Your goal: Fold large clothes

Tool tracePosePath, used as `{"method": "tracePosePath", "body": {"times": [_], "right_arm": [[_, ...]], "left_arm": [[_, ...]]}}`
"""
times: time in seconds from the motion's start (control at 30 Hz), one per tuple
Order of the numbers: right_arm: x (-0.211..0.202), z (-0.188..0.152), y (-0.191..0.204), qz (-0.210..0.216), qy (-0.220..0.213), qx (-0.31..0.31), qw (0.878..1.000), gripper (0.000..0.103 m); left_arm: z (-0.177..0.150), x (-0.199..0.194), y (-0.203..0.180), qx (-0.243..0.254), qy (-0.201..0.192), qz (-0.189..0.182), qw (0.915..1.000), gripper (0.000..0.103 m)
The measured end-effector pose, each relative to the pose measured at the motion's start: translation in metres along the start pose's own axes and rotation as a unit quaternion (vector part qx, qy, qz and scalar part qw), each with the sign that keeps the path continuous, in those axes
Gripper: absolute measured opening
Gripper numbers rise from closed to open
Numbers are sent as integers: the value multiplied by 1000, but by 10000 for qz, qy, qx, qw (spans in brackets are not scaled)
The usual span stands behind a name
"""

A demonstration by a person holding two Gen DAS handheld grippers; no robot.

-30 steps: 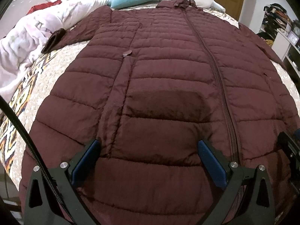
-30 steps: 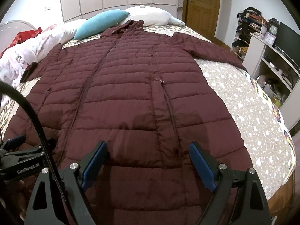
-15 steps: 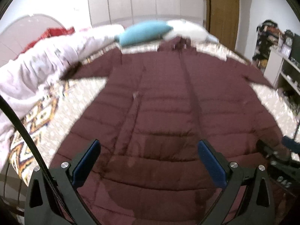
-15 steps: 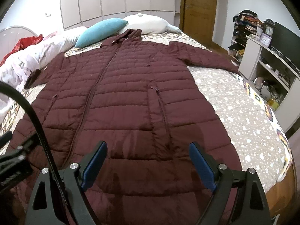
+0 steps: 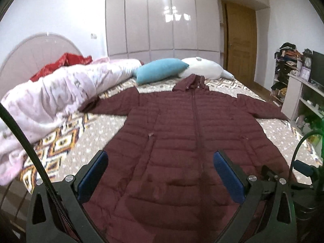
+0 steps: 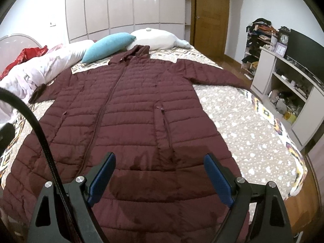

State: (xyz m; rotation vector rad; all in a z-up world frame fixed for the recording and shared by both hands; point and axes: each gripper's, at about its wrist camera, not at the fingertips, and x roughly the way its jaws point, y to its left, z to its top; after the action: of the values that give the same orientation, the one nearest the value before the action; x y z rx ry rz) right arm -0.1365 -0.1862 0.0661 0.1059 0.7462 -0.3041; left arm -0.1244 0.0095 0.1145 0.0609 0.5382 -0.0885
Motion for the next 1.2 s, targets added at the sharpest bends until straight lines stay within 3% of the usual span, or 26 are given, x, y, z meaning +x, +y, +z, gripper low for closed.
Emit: {"method": "tracePosePath", "body": {"times": [0.1, 0.5, 0.7, 1.0, 1.2], "right_arm": [[-6, 0, -2, -40, -61, 0, 10000, 92], [-20, -9, -12, -159, -124, 85, 9998, 92], [-26, -15, -18, -263, -122, 108, 9995, 92], [-27, -21, -21, -388, -51, 51, 9992, 92], [-24, -27, -20, -431, 15, -15, 9991, 92]], "left_arm": [[-4, -2, 0, -43, 126, -79, 9999, 103], [-10, -39, -9, 23, -392, -636, 9972, 103], [-16, -35, -14, 68, 34, -1004, 9949, 103], [-31, -13, -20, 336, 793, -971, 9915, 103], [-39, -15, -23, 431, 757, -974, 9914, 103]]}}
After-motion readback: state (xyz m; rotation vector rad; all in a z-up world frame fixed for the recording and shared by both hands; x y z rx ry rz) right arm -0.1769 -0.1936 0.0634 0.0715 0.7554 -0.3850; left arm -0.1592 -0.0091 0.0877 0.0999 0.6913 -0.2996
